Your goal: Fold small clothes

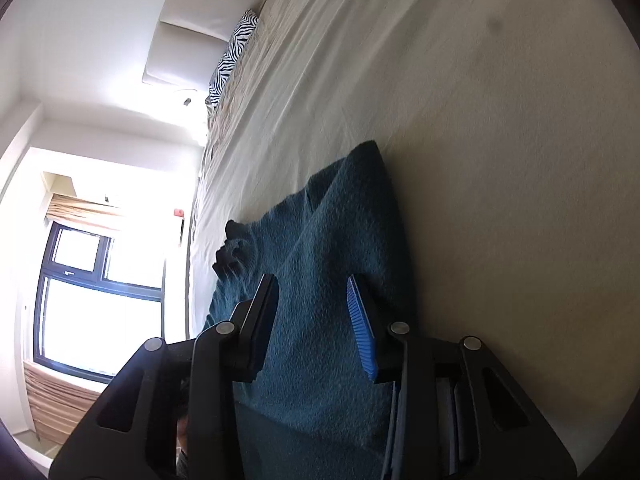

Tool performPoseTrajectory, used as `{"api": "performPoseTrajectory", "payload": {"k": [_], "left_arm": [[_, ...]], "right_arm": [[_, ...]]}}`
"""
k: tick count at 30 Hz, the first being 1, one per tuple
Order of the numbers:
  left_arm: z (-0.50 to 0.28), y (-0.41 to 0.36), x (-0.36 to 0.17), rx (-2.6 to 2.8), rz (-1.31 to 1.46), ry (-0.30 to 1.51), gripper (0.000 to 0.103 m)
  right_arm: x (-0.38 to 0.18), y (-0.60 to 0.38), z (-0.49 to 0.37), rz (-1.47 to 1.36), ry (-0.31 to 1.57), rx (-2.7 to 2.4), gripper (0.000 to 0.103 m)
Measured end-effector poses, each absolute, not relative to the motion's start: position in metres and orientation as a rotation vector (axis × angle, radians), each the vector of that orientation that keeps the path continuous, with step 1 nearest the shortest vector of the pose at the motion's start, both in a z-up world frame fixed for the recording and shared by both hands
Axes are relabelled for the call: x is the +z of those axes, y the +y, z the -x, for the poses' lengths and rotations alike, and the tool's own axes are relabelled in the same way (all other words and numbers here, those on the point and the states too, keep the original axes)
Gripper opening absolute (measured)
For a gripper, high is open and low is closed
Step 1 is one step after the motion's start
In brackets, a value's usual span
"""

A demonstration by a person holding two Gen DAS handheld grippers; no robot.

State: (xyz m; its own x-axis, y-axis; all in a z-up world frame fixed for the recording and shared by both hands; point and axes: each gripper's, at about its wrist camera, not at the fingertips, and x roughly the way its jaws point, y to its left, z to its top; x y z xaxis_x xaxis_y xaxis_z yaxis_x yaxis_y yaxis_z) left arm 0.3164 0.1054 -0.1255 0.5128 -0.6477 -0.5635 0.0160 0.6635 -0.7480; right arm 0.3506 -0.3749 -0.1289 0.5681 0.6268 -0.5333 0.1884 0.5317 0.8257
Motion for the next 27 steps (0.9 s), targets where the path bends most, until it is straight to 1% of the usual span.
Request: {"api": "performPoseTrajectory", "payload": {"k": [4, 11, 17, 21, 27], "left_arm": [[-0.319, 0.104, -0.128, -0.442, 0.734, 0.964, 0.011], [-0.314, 0.100, -0.129, -0.442, 0.691, 0.935, 0.010], [-0.314, 0.094, -0.130, -0.438, 0.685, 0.926, 0.010], [-0.315, 0.093, -0.131, -0.440, 0.687, 0.921, 0.010], [-0.315, 0.094, -0.133, -0.442, 0.689, 0.915, 0.010]], "right_arm": [[-0.134, -0.389, -0.373, -1.052, 0.937, 0.300, 0.034], [-0.138, -0.397, -0.399, -1.062, 0.954, 0.317, 0.035], [-0.140, -0.405, -0.378, -1.103, 0.950, 0.337, 0.036], [-0.141, -0.404, -0.347, -1.092, 0.995, 0.405, 0.036], [-0.143, -0.399, -0.293, -1.122, 1.014, 0.474, 0.036]]}}
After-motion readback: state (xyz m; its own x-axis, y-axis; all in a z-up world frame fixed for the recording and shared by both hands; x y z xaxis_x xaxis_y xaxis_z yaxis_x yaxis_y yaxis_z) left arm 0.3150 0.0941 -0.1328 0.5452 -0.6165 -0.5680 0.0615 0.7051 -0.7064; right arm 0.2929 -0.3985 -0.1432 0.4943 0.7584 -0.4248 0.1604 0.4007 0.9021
